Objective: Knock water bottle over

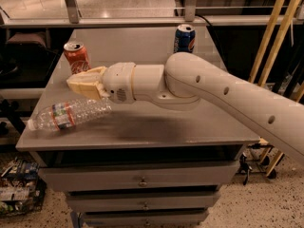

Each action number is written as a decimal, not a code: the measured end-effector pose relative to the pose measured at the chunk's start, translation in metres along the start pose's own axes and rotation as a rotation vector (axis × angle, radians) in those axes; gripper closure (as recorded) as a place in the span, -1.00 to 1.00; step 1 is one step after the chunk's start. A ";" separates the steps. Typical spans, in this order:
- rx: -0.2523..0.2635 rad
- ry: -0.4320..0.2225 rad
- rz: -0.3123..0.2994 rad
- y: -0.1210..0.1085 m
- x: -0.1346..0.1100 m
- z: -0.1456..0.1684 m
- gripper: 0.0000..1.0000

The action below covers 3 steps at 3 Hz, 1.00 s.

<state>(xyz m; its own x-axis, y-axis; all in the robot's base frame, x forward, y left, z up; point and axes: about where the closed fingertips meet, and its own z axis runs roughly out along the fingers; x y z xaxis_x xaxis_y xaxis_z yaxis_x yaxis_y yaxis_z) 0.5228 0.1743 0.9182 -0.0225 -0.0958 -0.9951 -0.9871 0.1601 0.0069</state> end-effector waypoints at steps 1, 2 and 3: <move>-0.006 0.005 -0.015 -0.006 0.002 0.003 1.00; -0.015 0.017 -0.031 -0.017 0.006 0.006 1.00; -0.025 0.038 -0.038 -0.028 0.014 0.003 1.00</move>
Offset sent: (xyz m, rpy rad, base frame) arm 0.0343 -0.0020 -0.0144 -0.0398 -0.0408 0.0240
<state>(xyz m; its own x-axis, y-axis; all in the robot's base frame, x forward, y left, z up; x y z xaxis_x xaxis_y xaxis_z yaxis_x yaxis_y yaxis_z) 0.5507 0.1709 0.9038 0.0094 -0.1386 -0.9903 -0.9910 0.1306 -0.0277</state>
